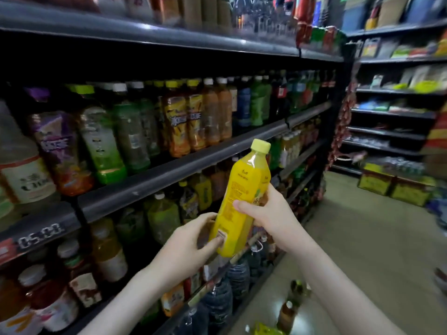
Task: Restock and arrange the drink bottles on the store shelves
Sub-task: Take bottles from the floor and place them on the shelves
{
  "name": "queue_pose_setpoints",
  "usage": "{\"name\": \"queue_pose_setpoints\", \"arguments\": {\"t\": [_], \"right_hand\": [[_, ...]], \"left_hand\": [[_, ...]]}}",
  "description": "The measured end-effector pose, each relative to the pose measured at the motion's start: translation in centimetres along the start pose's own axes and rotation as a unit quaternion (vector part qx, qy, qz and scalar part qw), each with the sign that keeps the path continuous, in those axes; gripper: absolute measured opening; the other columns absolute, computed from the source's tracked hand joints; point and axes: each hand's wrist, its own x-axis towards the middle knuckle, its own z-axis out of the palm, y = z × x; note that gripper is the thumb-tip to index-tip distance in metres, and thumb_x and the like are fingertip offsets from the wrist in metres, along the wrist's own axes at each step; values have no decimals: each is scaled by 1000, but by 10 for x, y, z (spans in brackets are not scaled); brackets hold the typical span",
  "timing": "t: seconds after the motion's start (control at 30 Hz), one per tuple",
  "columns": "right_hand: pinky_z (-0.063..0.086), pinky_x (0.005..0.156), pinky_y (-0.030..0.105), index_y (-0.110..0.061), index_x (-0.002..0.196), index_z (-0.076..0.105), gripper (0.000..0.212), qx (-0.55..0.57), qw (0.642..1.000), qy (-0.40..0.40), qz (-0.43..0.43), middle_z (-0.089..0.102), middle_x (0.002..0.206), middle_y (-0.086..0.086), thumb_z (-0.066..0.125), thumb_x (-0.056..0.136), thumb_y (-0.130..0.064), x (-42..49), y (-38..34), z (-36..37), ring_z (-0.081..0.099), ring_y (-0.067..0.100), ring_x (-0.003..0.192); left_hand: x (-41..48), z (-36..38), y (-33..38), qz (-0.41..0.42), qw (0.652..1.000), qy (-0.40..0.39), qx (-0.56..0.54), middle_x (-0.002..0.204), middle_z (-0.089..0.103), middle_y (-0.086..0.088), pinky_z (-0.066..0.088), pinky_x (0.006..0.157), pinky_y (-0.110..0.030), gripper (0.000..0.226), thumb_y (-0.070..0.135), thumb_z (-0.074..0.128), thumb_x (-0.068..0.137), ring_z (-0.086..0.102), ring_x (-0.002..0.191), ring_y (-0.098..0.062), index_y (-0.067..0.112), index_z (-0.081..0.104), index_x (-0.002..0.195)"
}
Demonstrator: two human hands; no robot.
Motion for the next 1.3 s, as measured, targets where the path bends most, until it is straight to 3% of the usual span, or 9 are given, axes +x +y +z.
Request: {"name": "queue_pose_setpoints", "arguments": {"t": [0.2,0.3,0.43,0.67,0.87,1.03,1.13,1.2,1.3], "right_hand": [[55,86,39,-33,108,60,39,-28,999,-17,-18,72,99,-13,80,75,-25,39,38,-104,68,6,94],[54,82,31,-34,107,59,40,-36,999,-23,-23,71,98,-14,81,75,-24,64,47,-157,67,2,91],[53,82,31,-31,109,60,41,-23,999,-23,-40,71,100,-11,81,74,-25,103,48,-204,67,6,94],[49,67,11,-31,101,57,34,40,994,-4,-106,69,92,-14,78,77,-17,166,41,-219,64,-7,82],[48,76,24,-30,99,60,34,68,990,-19,-124,71,89,-15,79,71,-22,217,37,-199,67,-1,84],[50,82,31,-28,102,62,39,64,987,-57,-133,72,95,-9,82,70,-21,270,21,-168,67,8,91],[52,79,30,-28,105,62,40,64,986,-87,-126,73,94,-10,83,70,-23,298,18,-153,67,7,90],[52,73,26,-28,107,62,42,59,985,-104,-124,72,96,-9,83,70,-25,312,21,-145,66,7,91],[49,74,22,-31,106,60,42,52,983,-128,-123,71,97,-13,83,71,-26,324,30,-135,65,2,91]], "left_hand": [[69,87,32,-35,999,37,18,114,62,21,48,93,-24,34,34,61,91,56,105,8,36,54,124],[113,122,57,-64,993,88,43,123,60,14,45,96,-21,39,35,59,92,54,110,3,29,51,130],[154,141,81,-110,981,144,72,128,55,11,47,93,-24,41,36,53,95,56,109,-6,28,48,135],[200,107,57,-203,931,269,143,148,32,4,36,94,-21,48,32,53,96,39,131,-14,31,38,142],[235,32,11,-260,878,359,184,157,8,-10,41,105,-43,67,28,52,97,22,141,-33,43,13,149],[273,-23,-21,-304,831,424,194,155,6,-24,50,91,-46,84,25,51,97,42,127,-45,43,-14,147],[285,-34,-35,-308,824,434,195,145,29,-29,49,62,-35,97,26,52,97,62,88,-35,45,-34,137],[288,-32,-40,-299,814,450,214,132,42,-28,43,55,-32,98,23,50,97,56,71,-27,47,-38,133],[291,-27,-43,-295,796,468,246,121,47,-27,41,53,-32,98,23,50,97,53,65,-27,49,-37,132]]}}
